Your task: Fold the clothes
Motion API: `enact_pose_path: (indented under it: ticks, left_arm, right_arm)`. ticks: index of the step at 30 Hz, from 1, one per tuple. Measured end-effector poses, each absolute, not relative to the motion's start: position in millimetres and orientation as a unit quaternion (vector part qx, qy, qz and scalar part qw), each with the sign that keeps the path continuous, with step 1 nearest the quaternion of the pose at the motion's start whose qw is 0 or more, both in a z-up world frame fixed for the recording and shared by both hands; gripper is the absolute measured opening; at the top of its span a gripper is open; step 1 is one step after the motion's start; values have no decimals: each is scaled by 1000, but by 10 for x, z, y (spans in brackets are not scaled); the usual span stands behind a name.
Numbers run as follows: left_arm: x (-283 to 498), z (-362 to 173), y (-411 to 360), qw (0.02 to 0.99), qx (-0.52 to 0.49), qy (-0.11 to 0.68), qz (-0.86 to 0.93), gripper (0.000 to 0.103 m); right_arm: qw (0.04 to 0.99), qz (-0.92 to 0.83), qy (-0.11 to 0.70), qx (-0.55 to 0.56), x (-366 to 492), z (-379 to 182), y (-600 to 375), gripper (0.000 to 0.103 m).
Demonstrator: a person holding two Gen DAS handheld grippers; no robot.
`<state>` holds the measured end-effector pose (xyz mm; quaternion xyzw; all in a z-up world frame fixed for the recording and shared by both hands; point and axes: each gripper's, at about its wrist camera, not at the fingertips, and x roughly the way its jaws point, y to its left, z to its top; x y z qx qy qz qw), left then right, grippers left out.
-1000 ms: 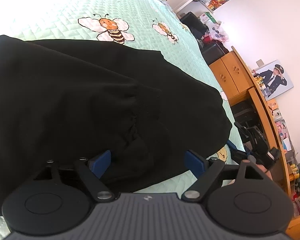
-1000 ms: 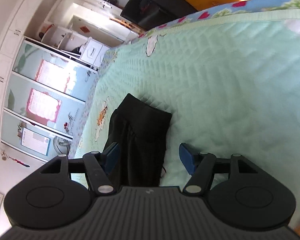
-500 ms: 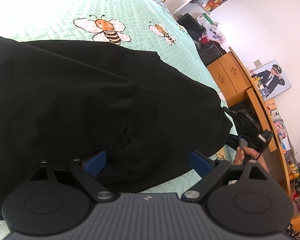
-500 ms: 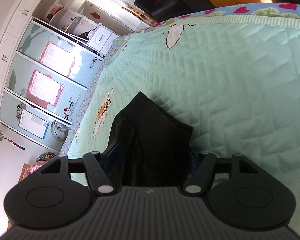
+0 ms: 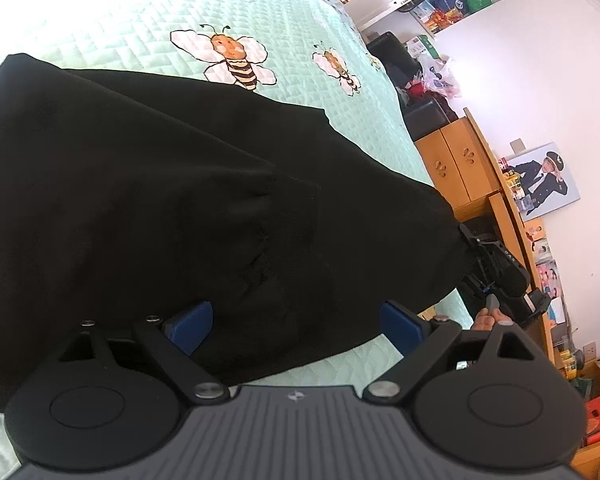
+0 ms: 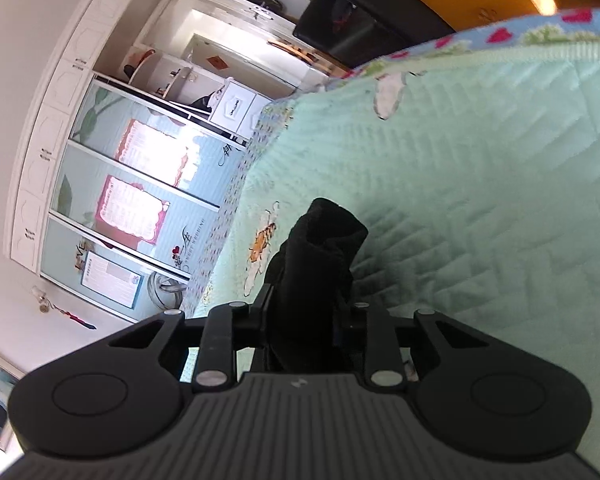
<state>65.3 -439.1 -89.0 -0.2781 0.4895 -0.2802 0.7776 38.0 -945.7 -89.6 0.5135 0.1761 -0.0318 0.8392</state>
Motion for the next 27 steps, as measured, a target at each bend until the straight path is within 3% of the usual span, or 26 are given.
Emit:
enact_pose_path:
  ticks: [18,23,27]
  left_arm:
    - [334,-666,-3053,810,-358,414,-212,94]
    - [175,-717,-2731,805,-390,398,-202,94]
    - [113,-802,-2553,797,-412,396,-197,94]
  right_arm:
    - [947,84,180,254,407,657,-7614,27]
    - [958,139,193,159,442,802,-6675,26]
    - [960,176,218,13,461,593,-5742,26]
